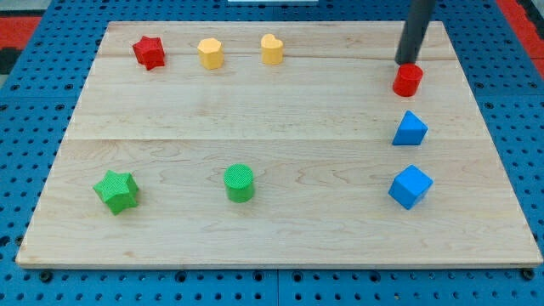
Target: Place your arm in between yellow blocks
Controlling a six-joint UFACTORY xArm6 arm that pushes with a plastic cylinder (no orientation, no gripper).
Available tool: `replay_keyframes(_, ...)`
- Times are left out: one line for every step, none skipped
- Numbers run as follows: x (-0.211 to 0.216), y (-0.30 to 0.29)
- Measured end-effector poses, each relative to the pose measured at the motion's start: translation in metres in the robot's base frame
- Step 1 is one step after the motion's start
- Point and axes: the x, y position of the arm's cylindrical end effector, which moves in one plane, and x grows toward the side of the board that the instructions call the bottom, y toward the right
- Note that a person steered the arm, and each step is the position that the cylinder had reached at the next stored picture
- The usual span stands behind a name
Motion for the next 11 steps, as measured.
replay_keyframes(0.044,-0.007)
replay_keyframes(0.054,-0.015)
replay_keyframes(0.02,-0.011)
replay_keyframes(0.018,-0.126)
replay_keyframes(0.066,-0.252)
replay_keyframes(0.038,-0.331)
replay_keyframes(0.027,-0.293)
replay_keyframes(0.015,-0.252)
replay_keyframes(-0.015,-0.263)
replay_keyframes(-0.039,-0.24)
replay_keyframes(-0.038,-0.176)
